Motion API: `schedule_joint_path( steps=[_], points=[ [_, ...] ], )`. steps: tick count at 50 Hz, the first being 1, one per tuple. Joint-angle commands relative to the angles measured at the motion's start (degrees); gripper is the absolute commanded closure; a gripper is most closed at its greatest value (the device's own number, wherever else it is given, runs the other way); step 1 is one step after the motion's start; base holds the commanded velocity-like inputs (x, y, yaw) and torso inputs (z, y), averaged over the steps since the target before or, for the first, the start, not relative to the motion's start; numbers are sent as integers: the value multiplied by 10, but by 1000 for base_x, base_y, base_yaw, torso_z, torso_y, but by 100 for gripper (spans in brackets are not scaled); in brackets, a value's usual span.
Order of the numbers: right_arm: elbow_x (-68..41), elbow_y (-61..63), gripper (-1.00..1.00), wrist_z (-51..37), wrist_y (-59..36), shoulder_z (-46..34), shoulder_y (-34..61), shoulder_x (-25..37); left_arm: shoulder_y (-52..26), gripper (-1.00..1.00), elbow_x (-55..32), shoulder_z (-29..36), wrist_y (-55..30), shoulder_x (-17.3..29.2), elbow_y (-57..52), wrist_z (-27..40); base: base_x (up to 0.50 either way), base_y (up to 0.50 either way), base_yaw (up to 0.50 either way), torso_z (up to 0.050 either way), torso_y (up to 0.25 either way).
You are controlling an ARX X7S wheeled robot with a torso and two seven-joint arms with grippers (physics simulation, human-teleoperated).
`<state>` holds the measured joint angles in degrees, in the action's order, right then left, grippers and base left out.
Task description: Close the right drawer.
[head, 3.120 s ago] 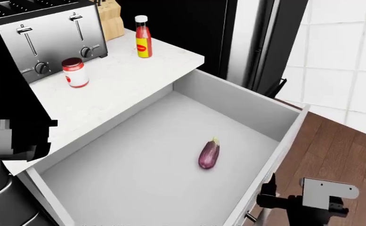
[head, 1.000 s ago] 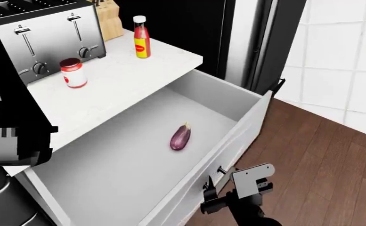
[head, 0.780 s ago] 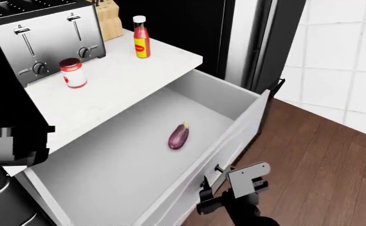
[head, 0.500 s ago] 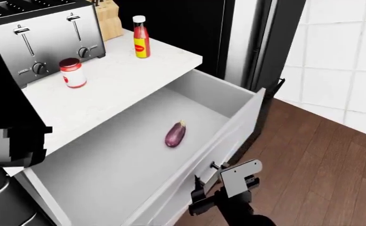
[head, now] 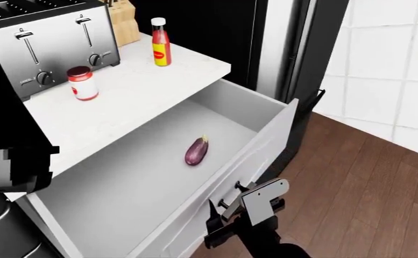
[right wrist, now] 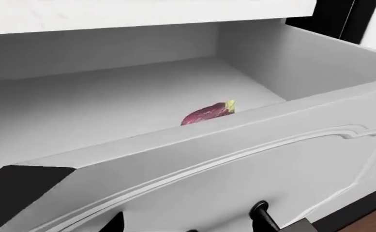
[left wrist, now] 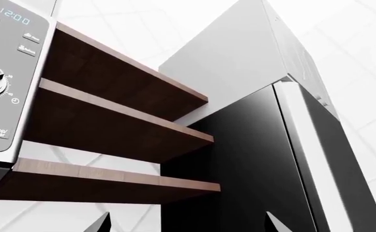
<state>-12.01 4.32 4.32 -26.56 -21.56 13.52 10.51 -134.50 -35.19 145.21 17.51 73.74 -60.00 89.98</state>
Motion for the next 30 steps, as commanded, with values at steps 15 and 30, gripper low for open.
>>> schedule_joint_path(
  steps=[15,30],
  points=[
    [-58,41,-100,28,-4,-37,9,-11,0,-100,13,15,3,7,0,0,0,0,0,0,1],
    [-61,65,-100,32,-10,-61,6,-7,-3,-100,17,17,4,10,0,0,0,0,0,0,1]
  ],
)
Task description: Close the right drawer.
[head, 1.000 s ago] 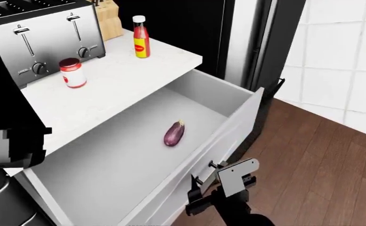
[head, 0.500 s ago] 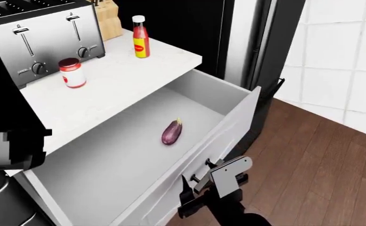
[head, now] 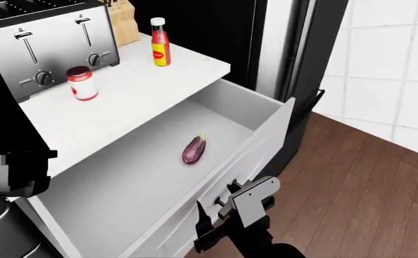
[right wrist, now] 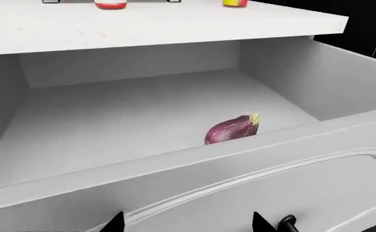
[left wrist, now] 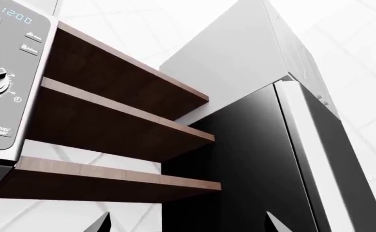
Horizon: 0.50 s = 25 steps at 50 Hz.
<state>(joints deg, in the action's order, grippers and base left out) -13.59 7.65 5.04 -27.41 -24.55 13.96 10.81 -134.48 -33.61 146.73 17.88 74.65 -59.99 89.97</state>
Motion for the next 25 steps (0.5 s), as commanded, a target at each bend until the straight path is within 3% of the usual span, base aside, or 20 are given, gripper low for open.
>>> schedule_joint_path(
  steps=[1,25],
  points=[
    [-46,33,-100,24,-3,-32,1,-10,-4,-100,0,2,0,0,0,0,0,0,0,0,0],
    [-50,50,-100,8,-18,-41,0,-2,-4,-100,17,19,9,8,0,0,0,0,0,0,0]
  ],
)
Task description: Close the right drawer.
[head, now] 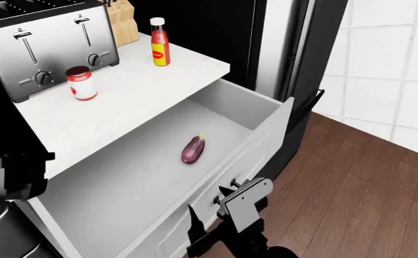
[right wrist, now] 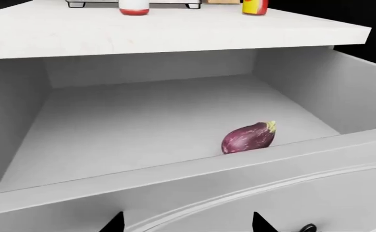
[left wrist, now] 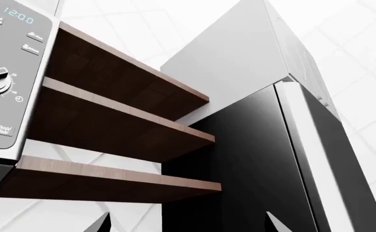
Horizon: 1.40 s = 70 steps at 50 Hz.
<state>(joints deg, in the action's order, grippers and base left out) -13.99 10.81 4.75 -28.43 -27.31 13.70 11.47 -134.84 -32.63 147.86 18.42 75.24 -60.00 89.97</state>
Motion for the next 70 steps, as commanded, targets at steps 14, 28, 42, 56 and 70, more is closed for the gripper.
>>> schedule_joint_path(
  steps=[14,28,42,56,70],
  points=[
    [-43,57,-100,-22,-2,24,27,4,35,-100,5,-26,2,-5,0,0,0,0,0,0,1],
    [-11,155,-100,-76,-23,60,73,35,1,-100,2,2,9,-7,0,0,0,0,0,0,0],
    [17,236,-100,-140,-71,115,107,65,-1,-100,-12,-10,4,-12,0,0,0,0,0,0,0],
    [32,293,-100,-201,-56,246,60,95,43,-100,-23,-59,-6,-27,0,0,0,0,0,0,0],
    [6,326,-100,-222,-17,374,-27,101,178,-100,-38,-203,-57,-60,0,0,0,0,0,0,0]
  ],
)
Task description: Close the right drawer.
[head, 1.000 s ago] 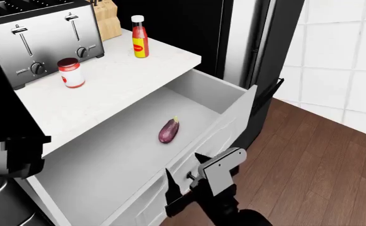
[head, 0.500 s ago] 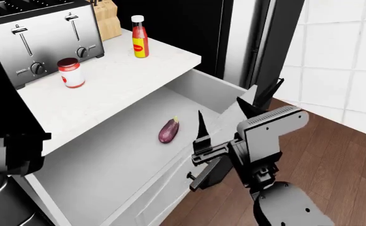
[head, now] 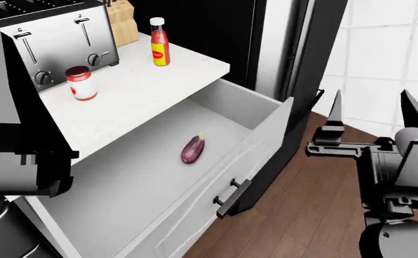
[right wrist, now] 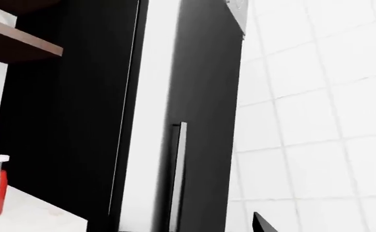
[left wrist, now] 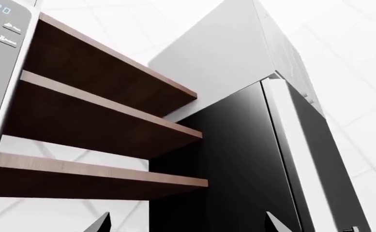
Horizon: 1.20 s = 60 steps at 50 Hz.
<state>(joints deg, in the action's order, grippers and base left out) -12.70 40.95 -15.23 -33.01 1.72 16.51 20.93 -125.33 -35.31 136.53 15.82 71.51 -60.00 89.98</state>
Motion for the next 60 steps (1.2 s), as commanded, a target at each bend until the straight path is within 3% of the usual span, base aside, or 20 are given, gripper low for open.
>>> schedule_joint_path(
  steps=[1,9,28,29,31,34,49,60],
  points=[
    [-10,28,-100,-27,31,105,-68,5,100,-100,-10,-103,-35,-24,0,0,0,0,0,0,0],
    [-25,68,-100,-38,21,170,-102,11,185,-100,-2,-174,-61,-34,0,0,0,0,0,0,0],
    [-65,107,-100,-42,25,295,-158,5,232,-100,-11,-226,-83,-60,0,0,0,0,0,0,0],
    [-82,131,-100,-48,12,320,-164,2,259,-100,-35,-245,-61,-146,50,-7,0,0,0,0,0],
    [-85,136,-100,-52,4,318,-160,4,275,-100,-46,-254,-37,-190,82,-24,0,0,0,0,0],
    [-86,134,-100,-50,9,320,-162,3,279,-100,-60,-264,-29,-221,105,-38,0,0,0,0,0],
    [-89,124,-100,-49,19,312,-160,5,254,-100,-144,-312,11,-312,153,-105,0,0,0,0,0],
    [-94,118,-100,-42,39,331,-174,0,273,-100,-172,-326,51,-349,210,-160,0,0,0,0,0]
  ],
)
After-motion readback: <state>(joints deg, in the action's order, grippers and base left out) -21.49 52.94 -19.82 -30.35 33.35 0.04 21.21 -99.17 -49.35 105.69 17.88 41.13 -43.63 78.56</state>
